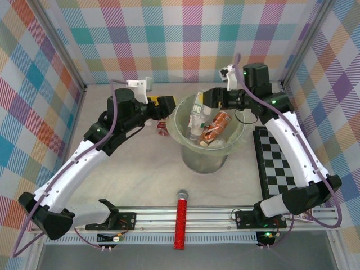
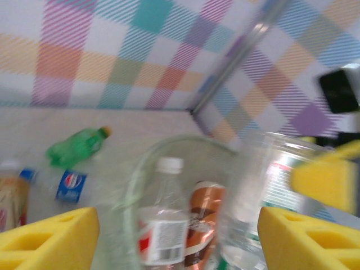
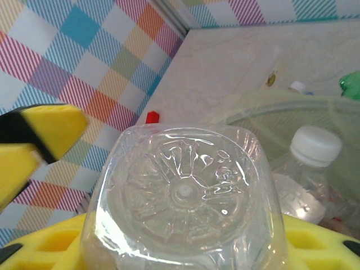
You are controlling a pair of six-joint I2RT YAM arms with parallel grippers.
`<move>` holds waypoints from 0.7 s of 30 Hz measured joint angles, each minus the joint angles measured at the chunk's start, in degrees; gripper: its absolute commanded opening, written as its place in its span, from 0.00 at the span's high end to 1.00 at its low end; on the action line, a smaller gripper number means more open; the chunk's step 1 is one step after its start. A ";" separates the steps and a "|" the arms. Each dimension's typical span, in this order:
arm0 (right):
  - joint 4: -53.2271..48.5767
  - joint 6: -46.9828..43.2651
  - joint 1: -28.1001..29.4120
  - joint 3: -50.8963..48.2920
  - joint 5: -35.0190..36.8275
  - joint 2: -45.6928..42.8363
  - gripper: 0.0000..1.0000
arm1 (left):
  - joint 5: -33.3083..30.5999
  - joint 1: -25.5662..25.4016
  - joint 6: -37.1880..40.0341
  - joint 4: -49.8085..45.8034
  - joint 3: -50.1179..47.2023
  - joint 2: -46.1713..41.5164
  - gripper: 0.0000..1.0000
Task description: Put the plastic bottles in the bin
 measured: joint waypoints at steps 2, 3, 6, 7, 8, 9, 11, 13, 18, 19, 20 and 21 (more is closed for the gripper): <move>0.94 -0.26 1.46 -2.95 1.14 -0.22 0.50 | 0.04 0.24 -2.84 0.33 -3.39 0.79 0.31; 1.55 -0.39 2.08 -4.52 1.75 -0.26 0.51 | 0.04 0.24 -4.15 0.37 -4.92 1.29 0.33; 3.30 -0.42 3.87 -8.68 3.43 -0.26 0.51 | 0.04 0.24 -7.65 1.05 -8.57 1.86 0.36; 3.63 -0.39 4.33 -9.62 3.78 -0.26 0.51 | 0.04 0.24 -8.46 1.36 -9.20 1.86 0.36; 3.80 -0.37 4.81 -10.45 4.22 -0.22 0.51 | 0.20 0.24 -9.38 1.97 -9.70 1.86 0.37; 4.26 -0.33 5.31 -11.15 4.50 -0.17 0.51 | 0.44 0.24 -10.19 2.29 -9.81 1.86 0.37; 5.40 -0.11 6.29 -12.26 4.94 -0.07 0.51 | 0.76 0.24 -11.23 3.34 -9.81 1.86 0.39; 6.67 0.20 6.91 -13.60 5.60 -0.02 0.51 | 1.07 0.24 -12.20 4.52 -9.81 1.86 0.40; 9.70 1.16 7.63 -16.55 6.56 -0.04 0.41 | 1.14 0.24 -13.73 6.71 -10.60 1.86 0.41; 9.70 1.33 7.87 -16.55 6.75 -0.15 0.33 | 1.14 0.24 -13.90 6.73 -10.86 1.86 0.41; 9.42 1.20 8.13 -16.35 7.02 -0.24 0.27 | 1.14 0.24 -13.94 6.71 -11.04 1.86 0.41; 8.81 1.03 8.28 -15.98 7.10 -0.26 0.24 | 1.14 0.24 -13.94 6.73 -11.15 1.86 0.41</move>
